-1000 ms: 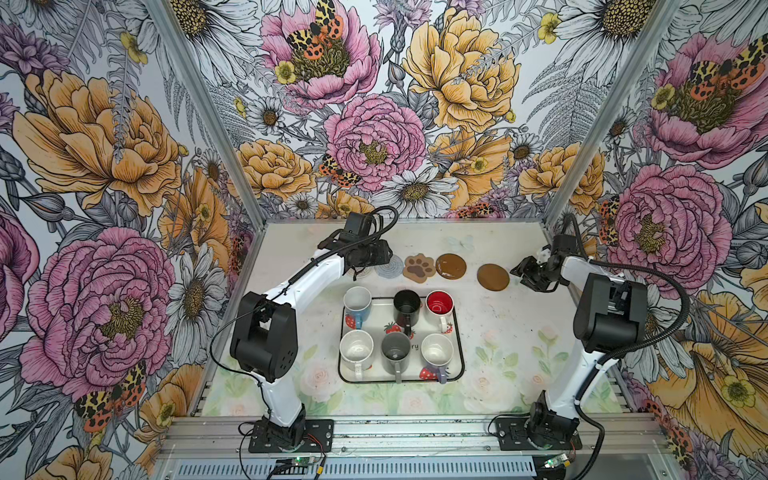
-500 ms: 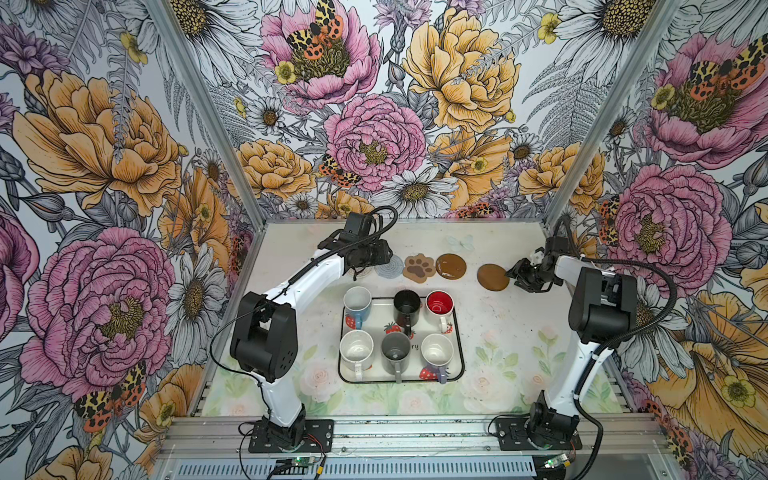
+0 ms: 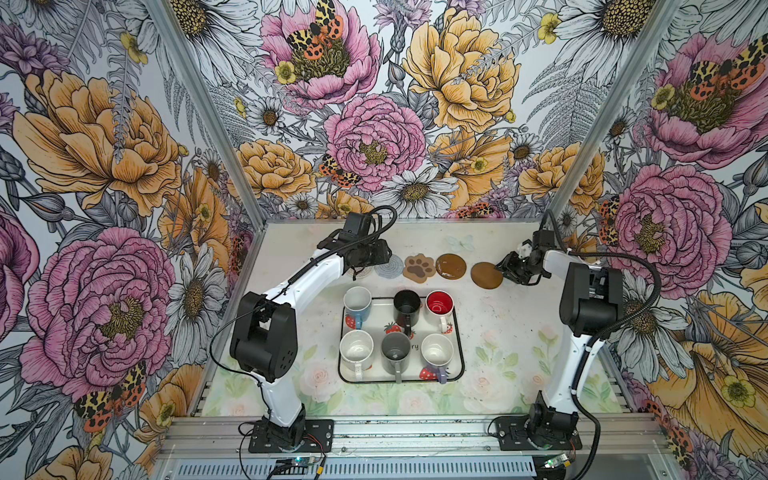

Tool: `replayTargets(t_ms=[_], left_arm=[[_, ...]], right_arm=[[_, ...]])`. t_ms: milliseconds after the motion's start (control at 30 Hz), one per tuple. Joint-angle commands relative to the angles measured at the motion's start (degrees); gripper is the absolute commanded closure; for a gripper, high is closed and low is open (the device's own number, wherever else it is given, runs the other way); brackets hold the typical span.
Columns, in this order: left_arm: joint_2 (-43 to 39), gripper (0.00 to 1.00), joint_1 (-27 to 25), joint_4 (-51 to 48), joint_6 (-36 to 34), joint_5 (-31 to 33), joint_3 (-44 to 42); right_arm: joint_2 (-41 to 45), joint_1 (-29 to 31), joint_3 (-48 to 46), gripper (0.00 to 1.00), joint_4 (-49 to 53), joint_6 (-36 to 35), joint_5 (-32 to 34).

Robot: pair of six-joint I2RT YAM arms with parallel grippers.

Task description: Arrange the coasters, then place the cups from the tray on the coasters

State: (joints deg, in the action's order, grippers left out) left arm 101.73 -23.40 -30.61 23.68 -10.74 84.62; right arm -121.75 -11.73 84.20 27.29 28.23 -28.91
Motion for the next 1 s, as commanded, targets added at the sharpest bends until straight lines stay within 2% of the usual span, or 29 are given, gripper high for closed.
replayTargets(t_ms=[0, 133, 300, 667, 967], left_arm=[[-0.4, 0.52, 0.6, 1.2, 0.4, -0.1, -0.7], [-0.4, 0.52, 0.6, 1.3, 0.4, -0.1, -0.7], [-0.4, 0.52, 0.8, 1.3, 0.3, -0.3, -0.8], [-1.0, 0.52, 1.0, 2.7, 0.4, -1.1, -2.4], [-1.0, 0.52, 1.2, 3.6, 0.7, -1.6, -3.4]], right_arm=[[-3.4, 1.2, 1.5, 0.56, 0.7, 1.1, -0.1], [-3.8, 1.9, 2.1, 0.55, 0.7, 1.0, -0.7], [-0.8, 1.5, -0.6, 0.52, 0.7, 0.3, 1.8], [11.5, 2.0, -13.3, 0.51, 0.8, -0.9, 9.8], [17.0, 7.3, -17.4, 0.52, 3.3, -3.4, 15.6]])
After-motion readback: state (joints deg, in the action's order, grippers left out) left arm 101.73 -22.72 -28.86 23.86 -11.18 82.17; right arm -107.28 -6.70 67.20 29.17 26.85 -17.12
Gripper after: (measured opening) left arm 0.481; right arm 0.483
